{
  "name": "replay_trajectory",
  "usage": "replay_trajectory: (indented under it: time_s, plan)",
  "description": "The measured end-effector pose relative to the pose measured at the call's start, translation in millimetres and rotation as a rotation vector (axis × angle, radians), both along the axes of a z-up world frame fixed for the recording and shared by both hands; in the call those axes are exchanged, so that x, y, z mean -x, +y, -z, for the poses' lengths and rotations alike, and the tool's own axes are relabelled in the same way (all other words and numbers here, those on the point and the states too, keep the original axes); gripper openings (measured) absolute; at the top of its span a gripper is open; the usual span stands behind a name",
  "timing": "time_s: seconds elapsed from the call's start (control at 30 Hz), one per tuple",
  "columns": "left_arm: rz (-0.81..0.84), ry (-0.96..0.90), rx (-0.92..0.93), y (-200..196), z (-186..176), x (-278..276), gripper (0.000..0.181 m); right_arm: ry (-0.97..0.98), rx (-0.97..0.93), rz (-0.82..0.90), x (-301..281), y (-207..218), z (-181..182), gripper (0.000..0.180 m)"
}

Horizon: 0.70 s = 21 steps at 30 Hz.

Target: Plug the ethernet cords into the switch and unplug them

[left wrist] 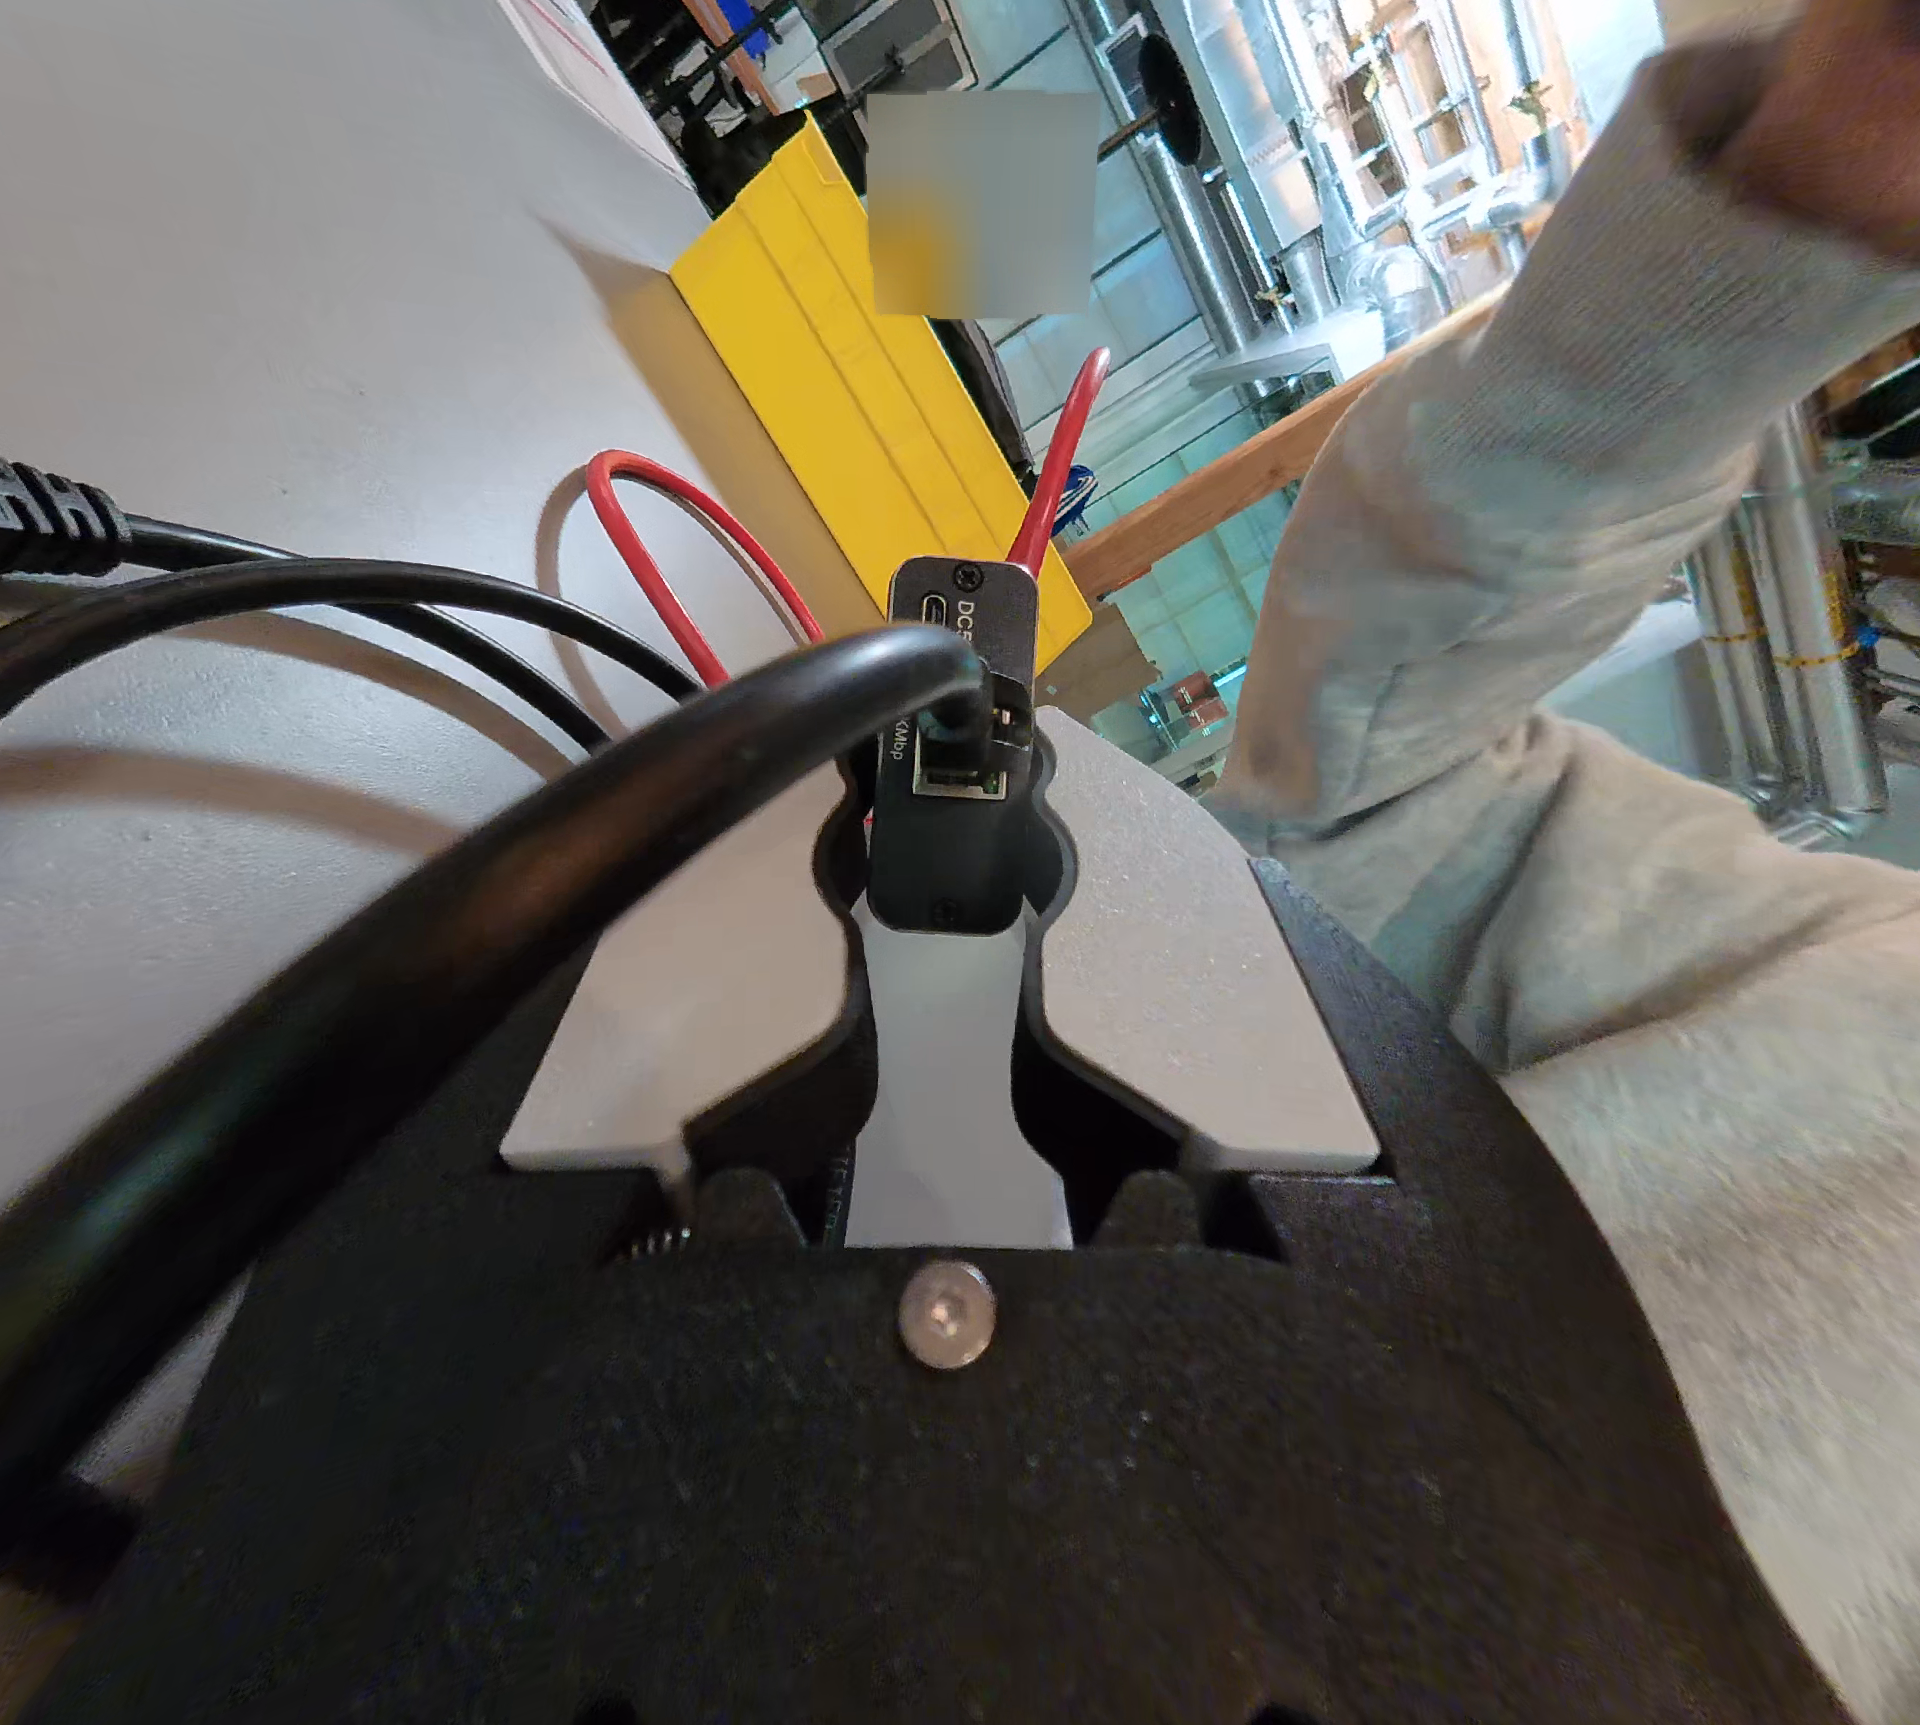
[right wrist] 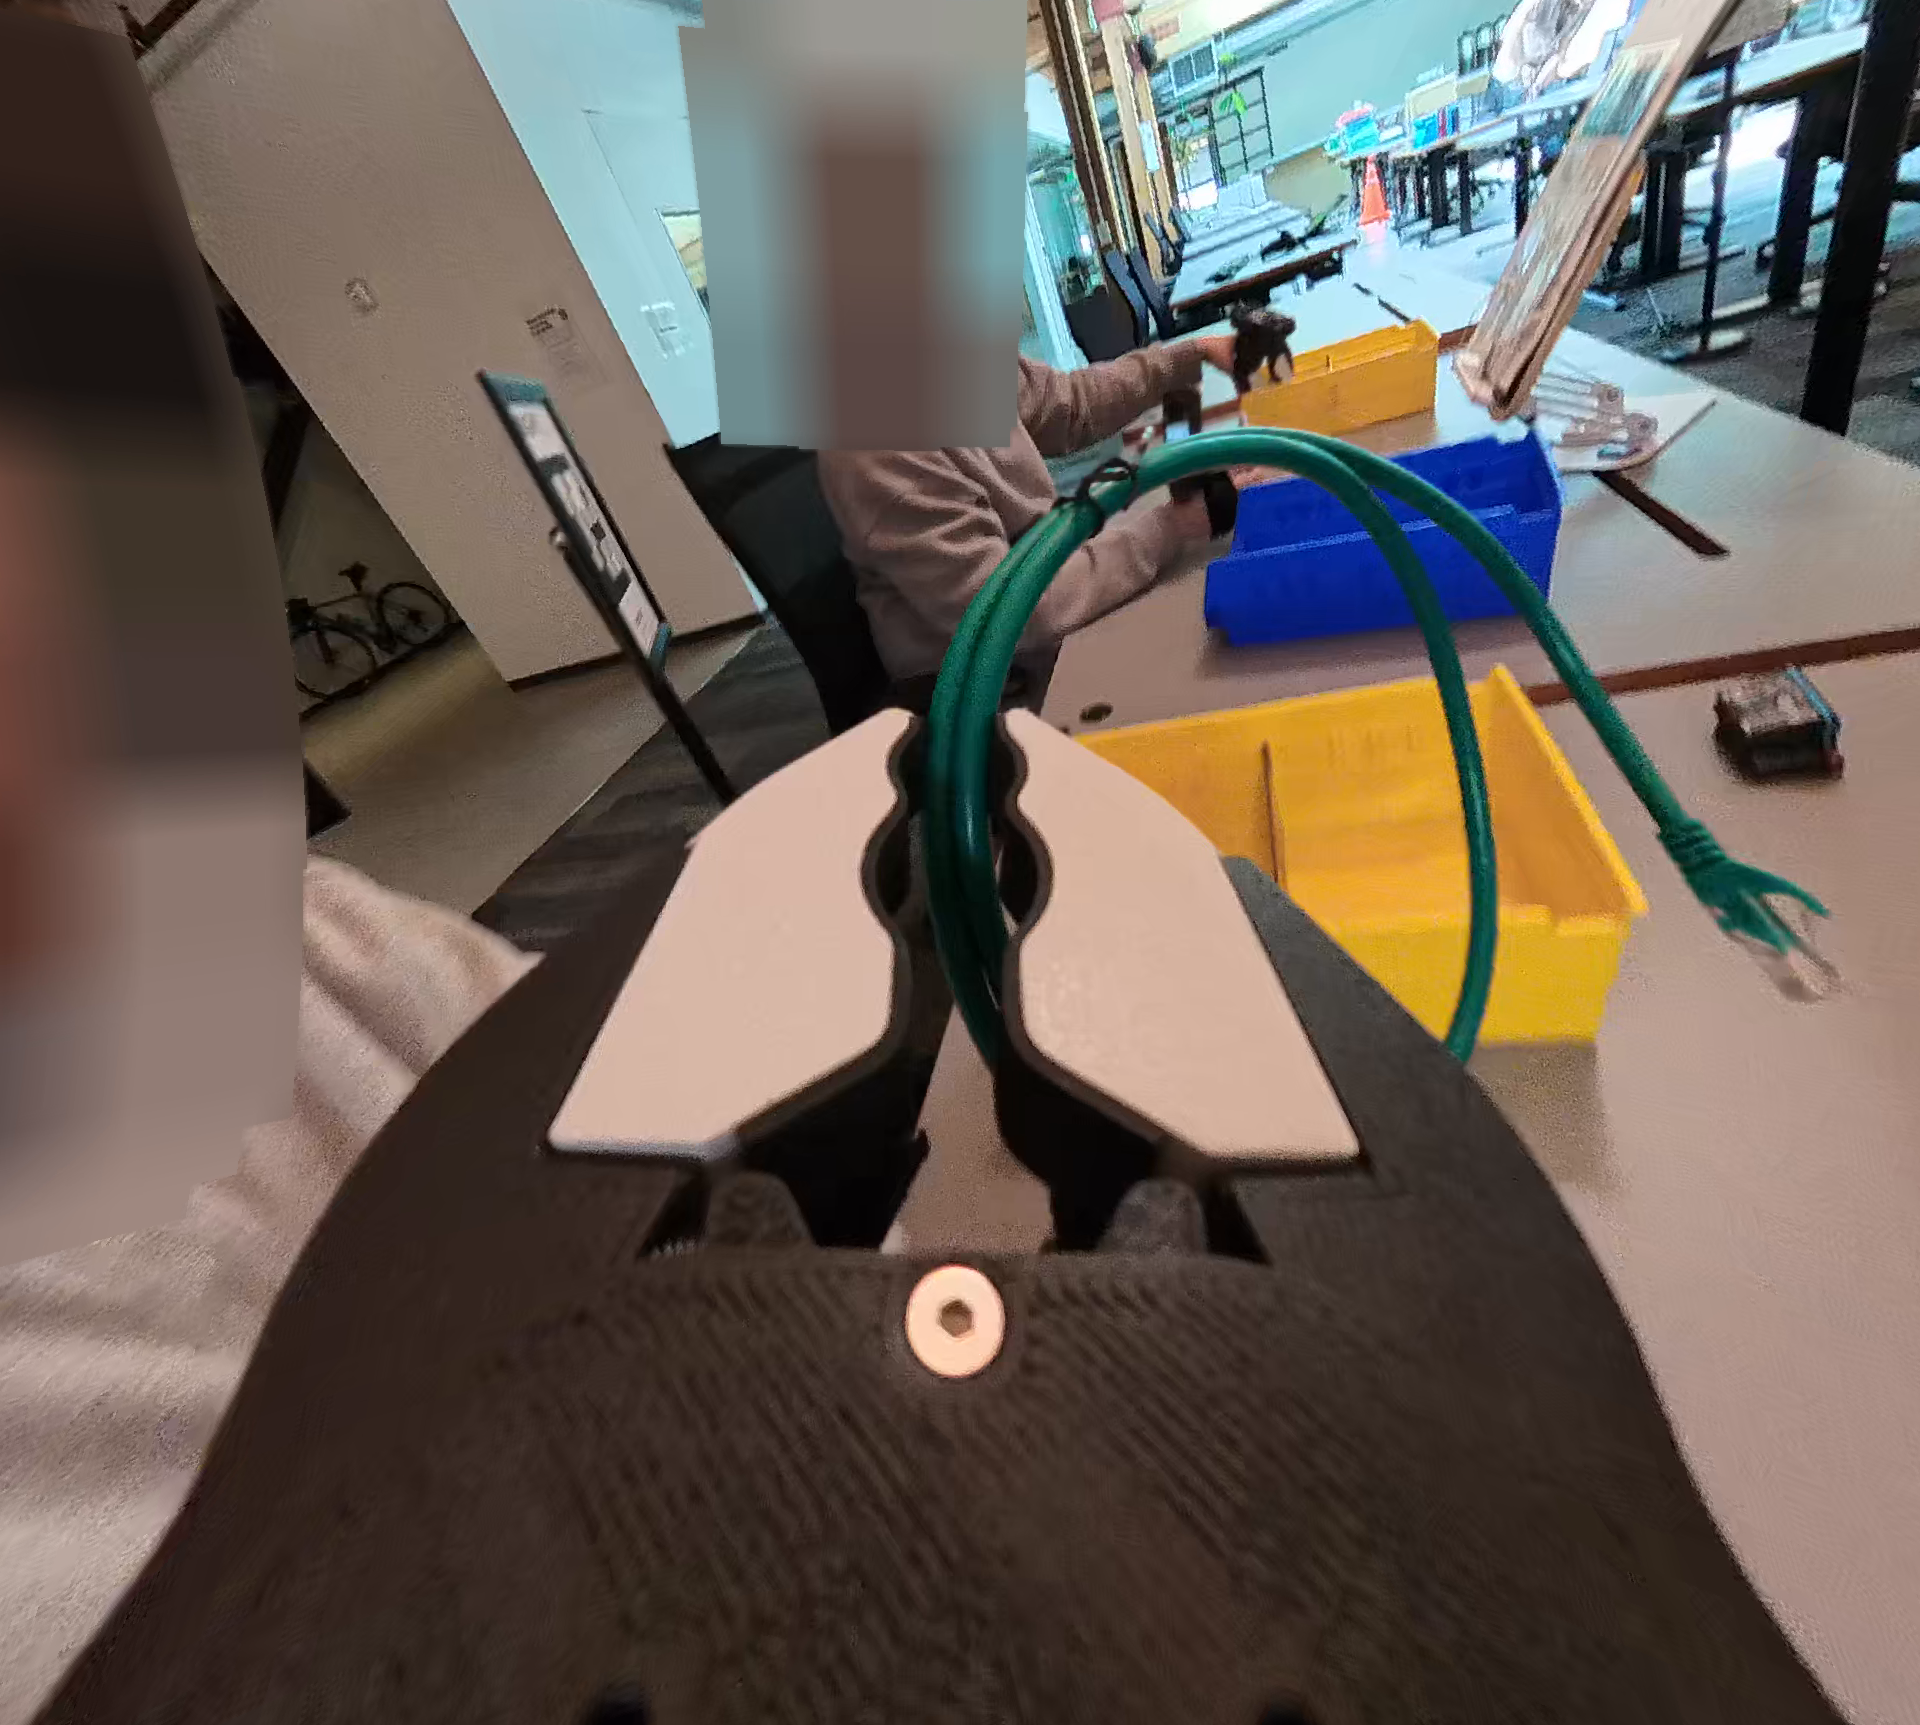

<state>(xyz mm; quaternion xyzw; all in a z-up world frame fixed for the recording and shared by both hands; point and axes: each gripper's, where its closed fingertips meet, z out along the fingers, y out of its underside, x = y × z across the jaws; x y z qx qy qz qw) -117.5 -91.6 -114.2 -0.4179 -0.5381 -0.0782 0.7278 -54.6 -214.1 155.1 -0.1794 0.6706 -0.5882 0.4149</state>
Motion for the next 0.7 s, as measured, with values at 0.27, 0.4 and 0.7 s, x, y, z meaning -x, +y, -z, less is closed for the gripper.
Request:
replay_trajectory:
  time_s: [0.27,0.4,0.7]
  plan:
    - [-0.011,-0.012,0.016,0.2,2.5,1.6,0.024,0.039,-0.102,0.188,59.4,145.6,46.3,0.012]
    - [-0.008,-0.017,0.011,-0.2,3.0,1.4,0.024,0.103,-0.131,0.397,99.4,186.0,68.7,0.012]
    - [0.166,-0.083,0.027,3.6,10.3,-16.9,0.025,0.369,-0.249,0.674,149.4,231.2,133.1,0.011]
